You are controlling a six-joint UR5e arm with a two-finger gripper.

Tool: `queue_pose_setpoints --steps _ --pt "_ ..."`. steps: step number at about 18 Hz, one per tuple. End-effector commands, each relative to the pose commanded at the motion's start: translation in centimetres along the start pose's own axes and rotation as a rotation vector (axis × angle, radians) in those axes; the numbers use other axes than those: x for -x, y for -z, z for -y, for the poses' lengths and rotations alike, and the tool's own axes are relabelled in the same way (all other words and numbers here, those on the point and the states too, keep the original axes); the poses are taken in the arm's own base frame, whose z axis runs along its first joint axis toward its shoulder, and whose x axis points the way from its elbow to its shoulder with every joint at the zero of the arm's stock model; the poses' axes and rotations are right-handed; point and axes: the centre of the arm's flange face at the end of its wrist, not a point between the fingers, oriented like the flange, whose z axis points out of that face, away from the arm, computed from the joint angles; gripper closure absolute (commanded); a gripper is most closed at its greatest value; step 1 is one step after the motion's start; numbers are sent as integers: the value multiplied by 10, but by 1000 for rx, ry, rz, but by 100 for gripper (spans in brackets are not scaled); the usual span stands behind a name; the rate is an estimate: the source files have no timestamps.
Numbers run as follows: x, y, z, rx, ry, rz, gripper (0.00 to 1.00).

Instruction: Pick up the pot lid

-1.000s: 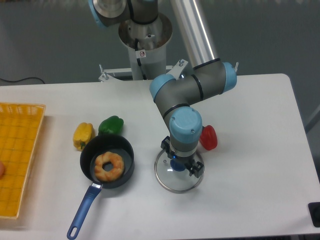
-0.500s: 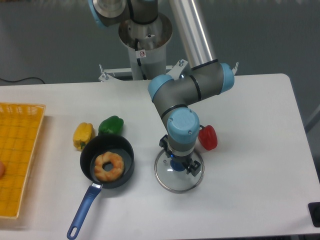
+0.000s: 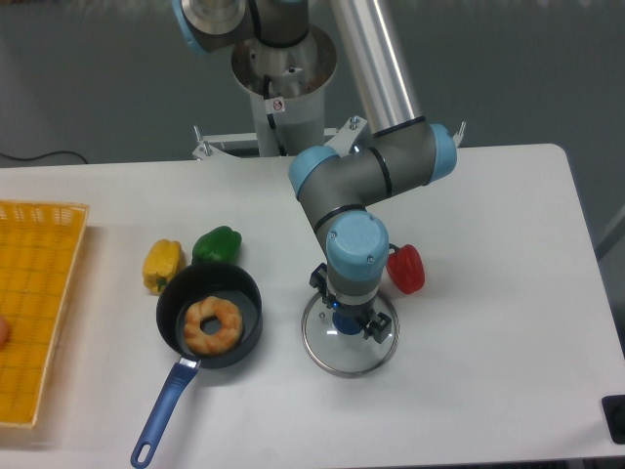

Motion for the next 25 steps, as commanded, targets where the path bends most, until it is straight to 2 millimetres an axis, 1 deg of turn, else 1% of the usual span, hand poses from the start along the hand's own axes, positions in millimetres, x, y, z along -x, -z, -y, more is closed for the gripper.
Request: queue_pose_setpoints --steps 6,7,8,10,14,15,17,19,20,25 --pt "0 0 0 0 2 0 1" --pt "1 1 0 -1 2 1 4" --pt "1 1 0 -1 2 1 11" --pt "2 2 1 -2 2 4 11" --pt "2 2 1 0 2 3 19" --pt "2 3 1 1 2 5 26" --pt "3 3 1 1 2 5 26" --pt "3 3 1 1 3 5 30" --pt "3 2 1 1 3 4 33" --pt "4 5 2 -1 3 10 35"
